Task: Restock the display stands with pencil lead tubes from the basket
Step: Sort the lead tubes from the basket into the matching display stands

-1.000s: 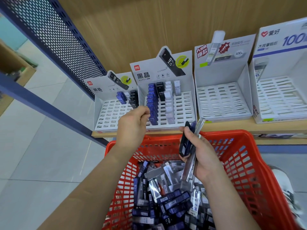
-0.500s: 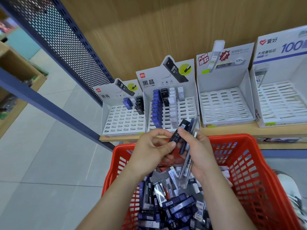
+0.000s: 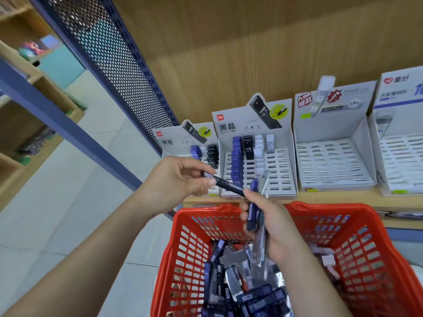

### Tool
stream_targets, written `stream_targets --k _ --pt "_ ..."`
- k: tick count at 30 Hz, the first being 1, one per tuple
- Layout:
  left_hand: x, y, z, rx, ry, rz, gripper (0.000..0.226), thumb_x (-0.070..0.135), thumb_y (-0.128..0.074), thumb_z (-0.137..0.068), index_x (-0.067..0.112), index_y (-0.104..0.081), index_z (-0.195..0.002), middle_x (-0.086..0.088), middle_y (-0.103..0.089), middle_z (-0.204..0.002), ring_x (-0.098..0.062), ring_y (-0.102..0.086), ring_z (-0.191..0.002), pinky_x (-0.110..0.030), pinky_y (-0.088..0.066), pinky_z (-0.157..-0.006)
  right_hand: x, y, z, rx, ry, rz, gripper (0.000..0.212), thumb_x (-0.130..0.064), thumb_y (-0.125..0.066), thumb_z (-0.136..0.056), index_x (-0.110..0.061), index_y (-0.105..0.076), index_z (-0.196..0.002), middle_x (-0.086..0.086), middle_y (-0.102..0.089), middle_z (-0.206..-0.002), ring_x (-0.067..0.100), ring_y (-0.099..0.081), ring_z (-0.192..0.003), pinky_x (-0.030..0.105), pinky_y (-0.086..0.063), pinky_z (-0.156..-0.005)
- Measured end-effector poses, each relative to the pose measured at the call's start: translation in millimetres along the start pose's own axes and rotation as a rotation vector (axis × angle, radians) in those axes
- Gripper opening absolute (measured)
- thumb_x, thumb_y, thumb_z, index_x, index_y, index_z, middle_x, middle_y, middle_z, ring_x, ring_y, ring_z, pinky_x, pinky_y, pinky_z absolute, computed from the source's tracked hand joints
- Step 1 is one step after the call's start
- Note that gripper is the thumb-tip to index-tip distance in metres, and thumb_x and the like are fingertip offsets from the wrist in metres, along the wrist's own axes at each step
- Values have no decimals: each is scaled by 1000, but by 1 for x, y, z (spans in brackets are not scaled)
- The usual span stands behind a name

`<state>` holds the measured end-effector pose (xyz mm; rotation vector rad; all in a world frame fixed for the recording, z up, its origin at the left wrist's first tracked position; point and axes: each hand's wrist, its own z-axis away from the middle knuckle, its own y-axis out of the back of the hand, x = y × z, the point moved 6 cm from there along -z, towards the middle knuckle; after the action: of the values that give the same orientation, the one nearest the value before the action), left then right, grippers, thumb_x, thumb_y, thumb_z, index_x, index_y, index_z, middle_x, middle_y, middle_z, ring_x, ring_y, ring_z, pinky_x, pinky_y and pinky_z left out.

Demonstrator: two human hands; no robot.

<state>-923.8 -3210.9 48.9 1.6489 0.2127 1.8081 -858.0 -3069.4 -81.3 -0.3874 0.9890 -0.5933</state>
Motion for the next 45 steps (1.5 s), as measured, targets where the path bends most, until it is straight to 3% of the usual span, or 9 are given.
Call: stream_targets --k 4,7,9,12,18,22,34,41,45 --pt "9 26 -13 163 -92 -160 19 32 -71 -76 13 -73 -78 -7 -70 -64 -12 -64 -53 -17 -51 -53 -4 -4 3 -9 -15 -22 20 -32 -73 -78 -13 -70 -85 2 -56 -63 12 -51 -50 22 -38 -40" --pt "12 39 -30 277 -143 -147 6 20 -68 -85 21 -69 -80 -9 -69 -65 -11 -64 -52 -24 -55 -55 -15 3 2 11 9 -86 37 -30 -75 -63 -10 -67 -94 2 -53 -62 11 -49 -49 21 -38 -38" --pt "16 38 -43 309 -191 -172 14 11 -63 -90 23 -66 -83 -9 -69 -68 -13 -66 -56 -30 -58 -61 -22 9 -1 15 42 -126 44 -30 -75 -59 -10 -67 -96 1 -53 -64 11 -49 -49 21 -37 -38" --pt "28 21 -64 295 -282 -313 16 10 -58 -93 21 -68 -89 -6 -71 -74 -15 -68 -66 -37 -58 -73 -30 21 -5 26 78 -170 32 -27 -71 -66 -11 -69 -94 0 -52 -66 11 -48 -50 20 -36 -38" --pt "40 -25 -105 163 -435 -699 17 24 -56 -95 16 -72 -95 4 -64 -75 -19 -59 -77 -28 -42 -72 -36 35 -9 45 100 -177 32 -25 -67 -72 -11 -66 -101 1 -51 -67 11 -48 -50 21 -36 -38" --pt "23 -47 -131 54 -451 -844 20 27 -57 -94 14 -72 -97 -5 -68 -94 -26 -60 -91 -36 -47 -79 -35 46 -14 56 87 -180 32 -24 -66 -75 -10 -65 -103 1 -50 -66 11 -46 -51 21 -35 -39" --pt "11 -65 -150 29 -486 -838 18 26 -62 -90 12 -74 -93 -6 -73 -91 -25 -64 -90 -39 -51 -78 -26 57 -21 81 25 -221 27 -26 -66 -77 -10 -66 -99 -1 -45 -64 9 -43 -47 18 -33 -37" --pt "6 -75 -151 -41 -447 -925 21 9 -56 -93 12 -71 -108 -6 -71 -103 -25 -61 -102 -35 -48 -85 -23 58 -22 84 23 -222 29 -29 -67 -78 -10 -69 -100 0 -47 -65 10 -44 -49 19 -34 -37" --pt "3 -75 -149 86 -368 -818 16 17 -62 -91 15 -69 -105 -4 -72 -95 -24 -62 -95 -35 -49 -81 -23 58 -21 55 42 -178 35 -28 -66 -82 -10 -71 -112 1 -51 -70 11 -49 -56 20 -38 -41"
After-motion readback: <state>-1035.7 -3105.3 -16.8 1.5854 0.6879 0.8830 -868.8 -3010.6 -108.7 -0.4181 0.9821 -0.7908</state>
